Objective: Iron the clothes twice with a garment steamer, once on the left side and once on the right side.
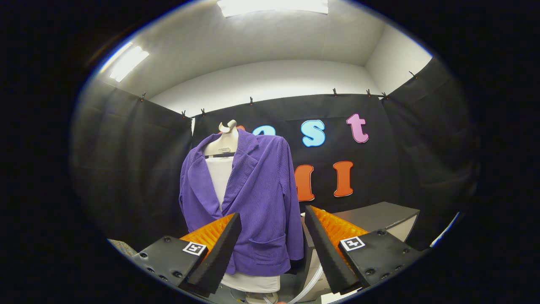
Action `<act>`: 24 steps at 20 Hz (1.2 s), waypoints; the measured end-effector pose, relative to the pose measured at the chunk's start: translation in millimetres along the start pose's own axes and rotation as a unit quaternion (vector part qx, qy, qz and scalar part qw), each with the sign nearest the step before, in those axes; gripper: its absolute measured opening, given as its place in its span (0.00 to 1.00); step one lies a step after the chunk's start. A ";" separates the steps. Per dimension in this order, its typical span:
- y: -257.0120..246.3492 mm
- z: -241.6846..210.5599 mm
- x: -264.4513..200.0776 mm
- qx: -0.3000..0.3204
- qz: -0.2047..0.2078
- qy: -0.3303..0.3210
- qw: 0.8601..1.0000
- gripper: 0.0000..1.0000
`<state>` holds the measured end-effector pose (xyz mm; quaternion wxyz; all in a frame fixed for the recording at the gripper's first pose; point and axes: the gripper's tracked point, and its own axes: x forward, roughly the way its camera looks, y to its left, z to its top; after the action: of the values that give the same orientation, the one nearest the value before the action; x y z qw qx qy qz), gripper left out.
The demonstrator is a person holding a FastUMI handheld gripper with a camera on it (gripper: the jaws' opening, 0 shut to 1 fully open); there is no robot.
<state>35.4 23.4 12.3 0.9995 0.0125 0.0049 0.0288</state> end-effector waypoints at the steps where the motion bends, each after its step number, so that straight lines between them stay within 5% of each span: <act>1: -3.8 3.4 7.2 -0.002 0.000 0.000 1.000 1.00; 10: -49.5 23.6 127.2 0.010 0.003 0.037 0.999 1.00; 16: -128.7 10.0 236.4 -0.017 -0.057 0.068 0.996 1.00; 24: -191.4 -117.6 381.2 -0.015 -0.054 0.227 0.972 1.00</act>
<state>425.7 -142.7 -113.6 0.9724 -0.0097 0.2321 -0.0228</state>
